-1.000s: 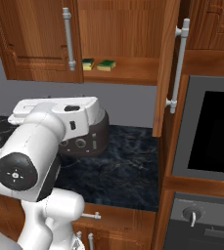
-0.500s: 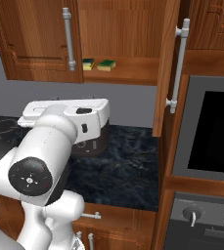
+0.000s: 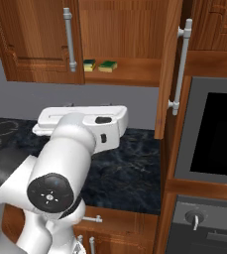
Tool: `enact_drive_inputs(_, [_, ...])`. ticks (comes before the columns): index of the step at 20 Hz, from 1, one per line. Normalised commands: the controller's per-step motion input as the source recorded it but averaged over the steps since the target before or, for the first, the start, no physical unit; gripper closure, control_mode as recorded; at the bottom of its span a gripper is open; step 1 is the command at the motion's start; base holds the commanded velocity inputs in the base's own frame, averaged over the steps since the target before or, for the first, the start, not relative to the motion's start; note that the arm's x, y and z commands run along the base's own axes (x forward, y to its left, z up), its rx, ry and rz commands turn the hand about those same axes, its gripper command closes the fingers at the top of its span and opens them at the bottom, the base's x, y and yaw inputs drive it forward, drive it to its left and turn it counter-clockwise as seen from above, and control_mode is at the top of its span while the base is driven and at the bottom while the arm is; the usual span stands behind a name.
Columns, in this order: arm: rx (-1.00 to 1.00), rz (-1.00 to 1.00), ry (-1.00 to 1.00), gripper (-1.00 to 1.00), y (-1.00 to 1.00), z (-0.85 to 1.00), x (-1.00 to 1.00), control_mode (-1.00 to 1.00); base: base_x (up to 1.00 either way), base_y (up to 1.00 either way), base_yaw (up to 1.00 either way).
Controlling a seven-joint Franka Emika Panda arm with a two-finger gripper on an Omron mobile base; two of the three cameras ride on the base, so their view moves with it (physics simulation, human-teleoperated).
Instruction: Pick up the sponge and sponge from the sink, and place them back in the cabinet, and close the cabinet doors.
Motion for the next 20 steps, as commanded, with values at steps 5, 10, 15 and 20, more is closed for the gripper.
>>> enact_drive_inputs(5, [0.00, -0.02, -0.02, -1.00, -0.22, 0.00, -0.25, -1.00, 0.00, 0.00, 0.00])
enact_drive_inputs(10, [0.00, 0.00, -0.01, -1.00, -0.32, 0.00, -0.09, -1.00, 0.00, 0.00, 0.00])
enact_drive_inputs(15, [0.00, 0.00, 0.00, -1.00, -0.33, 0.00, -0.01, -1.00, 0.00, 0.00, 0.00])
enact_drive_inputs(20, [0.00, 0.00, 0.00, -1.00, -0.38, 0.00, 0.00, -1.00, 0.00, 0.00, 0.00])
